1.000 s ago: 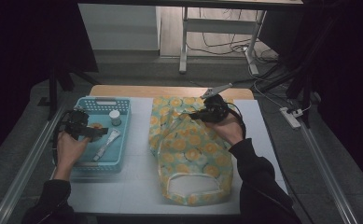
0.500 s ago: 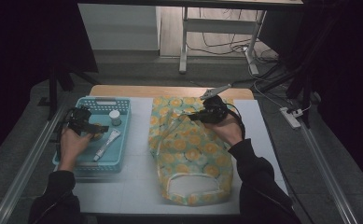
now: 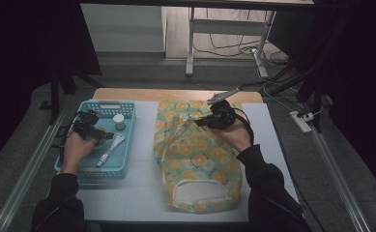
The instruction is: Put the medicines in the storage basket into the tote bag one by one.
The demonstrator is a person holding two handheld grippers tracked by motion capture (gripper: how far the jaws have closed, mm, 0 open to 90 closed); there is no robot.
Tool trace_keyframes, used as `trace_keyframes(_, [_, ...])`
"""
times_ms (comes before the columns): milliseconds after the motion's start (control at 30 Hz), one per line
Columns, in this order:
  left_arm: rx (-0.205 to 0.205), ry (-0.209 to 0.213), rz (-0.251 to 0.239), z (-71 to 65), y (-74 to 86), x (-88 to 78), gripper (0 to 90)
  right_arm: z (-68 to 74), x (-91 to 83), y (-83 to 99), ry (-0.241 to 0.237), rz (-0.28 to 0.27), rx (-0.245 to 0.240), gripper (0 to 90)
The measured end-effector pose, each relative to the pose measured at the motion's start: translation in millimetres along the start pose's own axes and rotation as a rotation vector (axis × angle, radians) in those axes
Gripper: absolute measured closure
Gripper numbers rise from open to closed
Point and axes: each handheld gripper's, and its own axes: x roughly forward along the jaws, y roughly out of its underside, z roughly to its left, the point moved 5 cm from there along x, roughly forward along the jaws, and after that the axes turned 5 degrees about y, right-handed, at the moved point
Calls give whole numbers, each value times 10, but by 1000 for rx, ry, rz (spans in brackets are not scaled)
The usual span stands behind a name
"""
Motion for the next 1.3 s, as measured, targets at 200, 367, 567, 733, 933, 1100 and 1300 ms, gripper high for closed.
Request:
trace_keyframes(200, [16, -63, 23, -3, -2, 8, 0, -4, 7, 16, -2, 3, 2, 896])
trace_keyframes(367, [29, -100, 31, 14, -11, 14, 0, 0, 14, 18, -5, 2, -2, 895])
trace_keyframes(567, [14, -92, 82, 16, -16, 82, 0, 1, 10, 25, -7, 3, 0, 896])
trace_keyframes(733, [-14, -59, 105, 8, 6, 98, 0, -10, -7, 29, -6, -2, 0, 895])
trace_keyframes(933, [-66, -40, 106, 22, 4, 63, 61, -19, -13, 39, -6, -6, -2, 896])
trace_keyframes(1100, [-70, -50, 129, 30, 31, 20, 196, -19, -4, 42, -8, -4, 1, 895])
trace_keyframes(1300, [-102, -43, 130, 35, 35, 4, 203, -10, 6, 33, -8, -6, 2, 895])
